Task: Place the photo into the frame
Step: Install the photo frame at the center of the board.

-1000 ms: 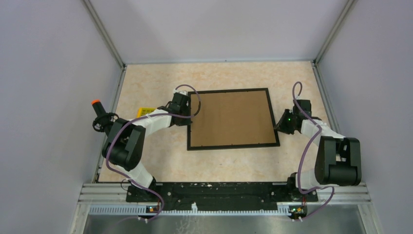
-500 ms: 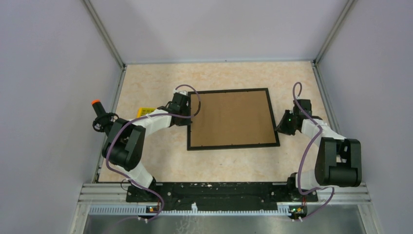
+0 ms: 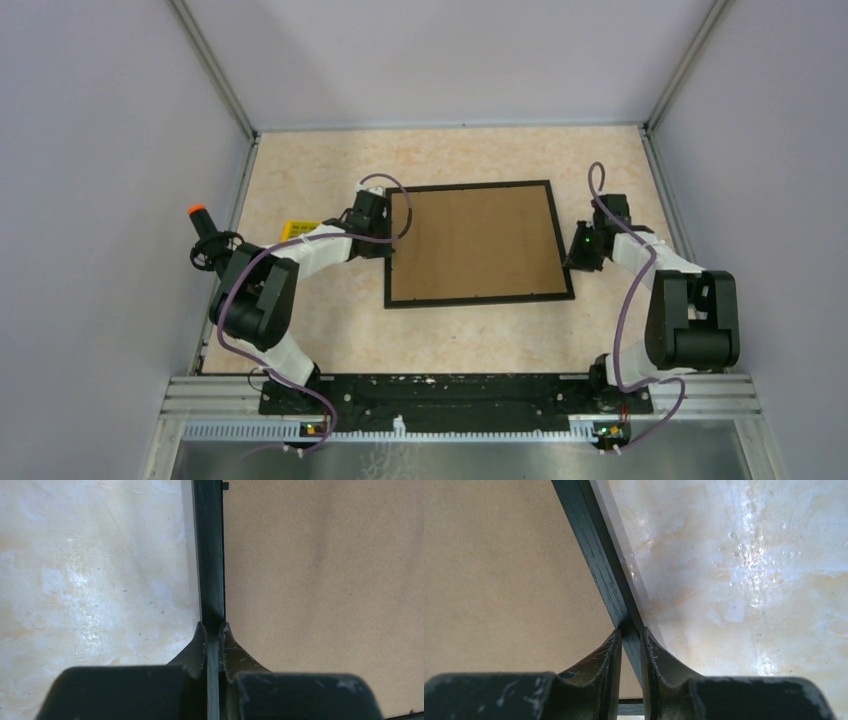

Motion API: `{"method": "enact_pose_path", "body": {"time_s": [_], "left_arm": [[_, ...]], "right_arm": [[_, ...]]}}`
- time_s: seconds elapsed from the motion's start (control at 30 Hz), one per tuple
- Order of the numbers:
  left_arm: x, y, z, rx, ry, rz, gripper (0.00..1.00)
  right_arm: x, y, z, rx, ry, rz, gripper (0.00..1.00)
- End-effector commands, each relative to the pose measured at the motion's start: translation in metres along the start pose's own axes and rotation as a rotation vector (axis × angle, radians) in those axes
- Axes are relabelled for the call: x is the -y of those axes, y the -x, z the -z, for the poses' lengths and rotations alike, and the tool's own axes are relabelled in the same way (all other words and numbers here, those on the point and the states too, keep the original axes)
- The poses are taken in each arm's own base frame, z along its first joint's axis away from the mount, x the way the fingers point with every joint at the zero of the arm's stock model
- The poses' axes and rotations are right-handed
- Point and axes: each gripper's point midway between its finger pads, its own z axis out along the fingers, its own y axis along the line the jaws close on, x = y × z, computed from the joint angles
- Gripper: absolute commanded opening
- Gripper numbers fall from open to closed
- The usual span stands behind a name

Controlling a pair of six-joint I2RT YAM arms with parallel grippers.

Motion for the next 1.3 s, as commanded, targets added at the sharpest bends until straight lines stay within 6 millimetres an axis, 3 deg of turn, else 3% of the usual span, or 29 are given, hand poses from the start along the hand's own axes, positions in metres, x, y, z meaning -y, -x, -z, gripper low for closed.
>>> {"method": "enact_pose_path", "body": {"time_s": [0.0, 0.37, 0.6, 0.67, 0.77, 0.87, 1.0, 1.13, 1.27], "left_arm": [[-0.007, -0.040, -0.012, -0.122, 0.003, 0.005, 0.00], [-0.004, -0.041, -0.011, -0.126, -0.019, 0.002, 0.00], [-0.002, -0.041, -0.010, -0.123, -0.039, 0.005, 0.00], [-0.003, -0.041, -0.010, -0.124, -0.042, 0.006, 0.00], [-0.003, -0.041, -0.010, -0.125, -0.043, 0.008, 0.00], [-0.003, -0.041, -0.010, -0.124, -0.043, 0.008, 0.00], [-0.004, -0.041, -0.010, -0.123, -0.040, 0.011, 0.00], [-0.004, -0.041, -0.010, -0.127, -0.040, 0.013, 0.00], [-0.004, -0.042, -0.010, -0.130, -0.042, 0.012, 0.00]], "right_arm": [[-0.011, -0.027, -0.019, -0.123, -0.006, 0.062, 0.19], [-0.008, -0.057, -0.053, -0.288, -0.242, 0.248, 0.19], [-0.021, -0.054, -0.055, -0.328, -0.400, 0.434, 0.18], [-0.032, -0.055, -0.056, -0.335, -0.380, 0.474, 0.18], [-0.066, -0.052, -0.061, -0.328, -0.261, 0.522, 0.19], [-0.092, -0.015, -0.046, -0.203, -0.223, 0.517, 0.21], [-0.120, 0.053, 0.013, 0.025, -0.114, 0.417, 0.27], [-0.106, 0.091, 0.048, 0.129, -0.060, 0.297, 0.35], [-0.076, 0.107, 0.040, 0.130, -0.072, 0.213, 0.38]]}}
